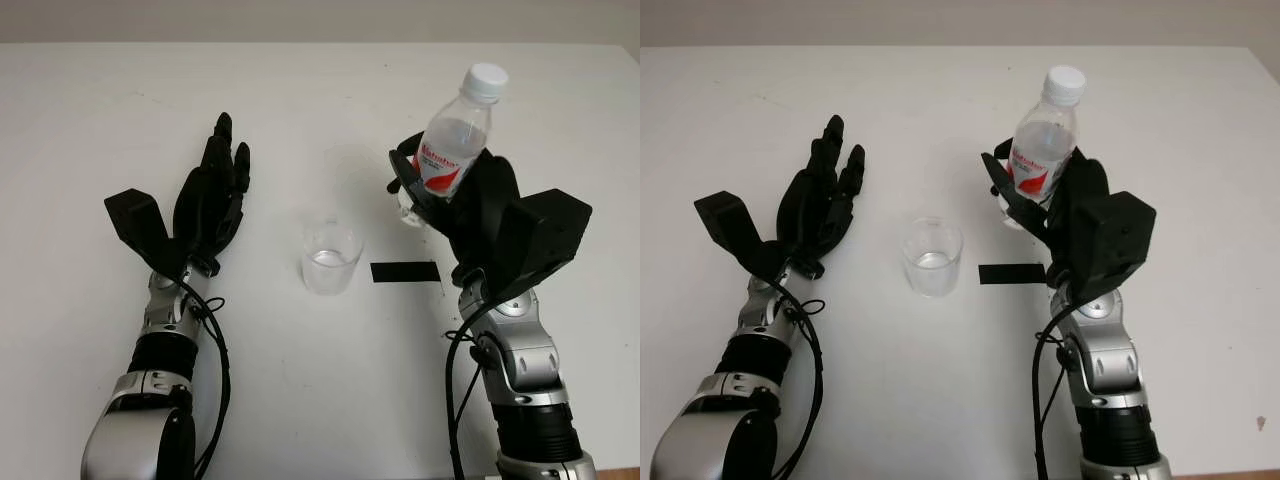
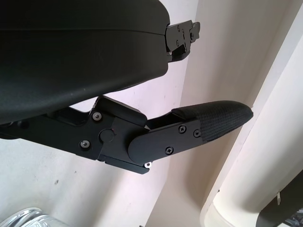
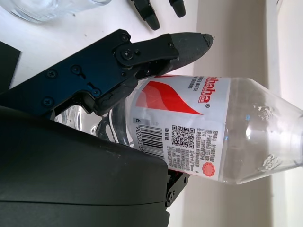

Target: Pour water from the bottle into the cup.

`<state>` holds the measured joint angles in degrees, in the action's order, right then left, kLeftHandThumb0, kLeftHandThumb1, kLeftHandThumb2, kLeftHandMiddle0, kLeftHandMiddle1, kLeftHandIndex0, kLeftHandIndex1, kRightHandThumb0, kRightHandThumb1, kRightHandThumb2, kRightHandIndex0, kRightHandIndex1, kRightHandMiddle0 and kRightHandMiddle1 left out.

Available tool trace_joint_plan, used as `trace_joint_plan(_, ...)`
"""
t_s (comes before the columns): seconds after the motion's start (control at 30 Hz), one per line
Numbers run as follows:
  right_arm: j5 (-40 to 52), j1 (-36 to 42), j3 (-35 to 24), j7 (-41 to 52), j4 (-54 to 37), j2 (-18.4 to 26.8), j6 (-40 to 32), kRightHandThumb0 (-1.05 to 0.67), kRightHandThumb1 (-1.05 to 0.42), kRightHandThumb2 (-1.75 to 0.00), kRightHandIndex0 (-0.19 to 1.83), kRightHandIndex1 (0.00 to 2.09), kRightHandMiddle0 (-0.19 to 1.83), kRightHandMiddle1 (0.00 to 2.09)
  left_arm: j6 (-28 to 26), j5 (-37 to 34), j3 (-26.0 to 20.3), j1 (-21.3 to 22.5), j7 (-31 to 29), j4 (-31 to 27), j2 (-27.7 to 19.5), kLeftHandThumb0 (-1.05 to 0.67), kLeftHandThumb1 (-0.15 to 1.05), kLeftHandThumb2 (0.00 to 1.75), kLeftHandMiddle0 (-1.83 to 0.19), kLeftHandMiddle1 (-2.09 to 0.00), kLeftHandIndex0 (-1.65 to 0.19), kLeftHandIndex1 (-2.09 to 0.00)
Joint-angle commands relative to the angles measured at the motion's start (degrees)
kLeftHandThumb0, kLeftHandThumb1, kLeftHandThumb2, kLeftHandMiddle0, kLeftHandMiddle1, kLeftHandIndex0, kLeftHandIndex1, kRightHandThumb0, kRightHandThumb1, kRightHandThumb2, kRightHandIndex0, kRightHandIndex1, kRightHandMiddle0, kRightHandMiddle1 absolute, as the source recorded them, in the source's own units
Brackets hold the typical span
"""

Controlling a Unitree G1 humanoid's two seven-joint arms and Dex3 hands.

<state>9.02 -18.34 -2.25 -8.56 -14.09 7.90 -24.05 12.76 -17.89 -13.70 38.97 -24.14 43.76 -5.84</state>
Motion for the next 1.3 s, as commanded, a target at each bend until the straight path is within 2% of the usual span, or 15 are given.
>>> trace_joint_plan(0.0,0.5,0.3,-1.1,0.5,-3.3,-0.4,-2.4,-0.47,-1.05,-0.43,1.25,2.09,0.95,2.09,0.3,0.6,0.4,-0.5,-0.3,0.8,-0.1,-0.86,1.05,0.71,0.19,0.00,0.19,0.00)
trace_joint_plan(0.17,-0.8,0.2,-1.7,1.7,-3.8,-0.2,-4.3,-0.47,-1.05,-0.43,1.27,2.09,1.00,2.09,0.3,0.8,0.5,-0.7,-0.3,0.8,-0.1,-0.86,1.05,0.71,0.19,0.00,0.19,0.00)
trace_joint_plan(0.43,-7.0,0.5,-0.5,3.8,1.9,0.5,1.0,-0.40,-1.05,-0.43,1.22,2.09,0.96,2.09,-0.2,0.7,0.2,-1.0,0.0,0.5,-0.1,-0.87,1.05,0.70,0.19,0.00,0.19,0.00)
trace_joint_plan(0.63,-9.5,1.5,0.1,4.8,5.2,0.1,4.5,-0.42,-1.05,-0.44,1.22,2.09,0.93,2.09,-0.4,0.8,0.2,-1.4,-0.1,0.0,-0.3,-0.87,1.05,0.70,0.19,0.00,0.19,0.00)
trace_joint_plan(0.9,-9.8,7.7,1.3,4.7,3.8,-3.3,8.6,-0.44,-1.05,-0.48,1.26,2.09,1.02,2.09,-0.9,0.2,-0.2,-1.6,0.0,-0.5,0.0,-0.87,1.05,0.71,0.19,0.00,0.19,0.00)
trace_joint_plan(1.1,-9.3,11.3,1.2,3.2,3.9,-6.8,11.9,-0.46,-1.05,-0.46,1.23,2.09,1.01,2.09,-1.1,-0.1,-0.5,-1.4,-0.4,-0.2,-0.2,-0.87,1.05,0.70,0.19,0.00,0.19,0.00)
trace_joint_plan(1.27,-10.5,12.9,1.9,3.0,3.2,-7.1,12.3,-0.49,-1.05,-0.47,1.25,2.09,1.01,2.09,-0.9,0.2,-0.3,-1.3,-0.3,0.0,-0.3,-0.87,1.05,0.70,0.19,0.00,0.19,0.00)
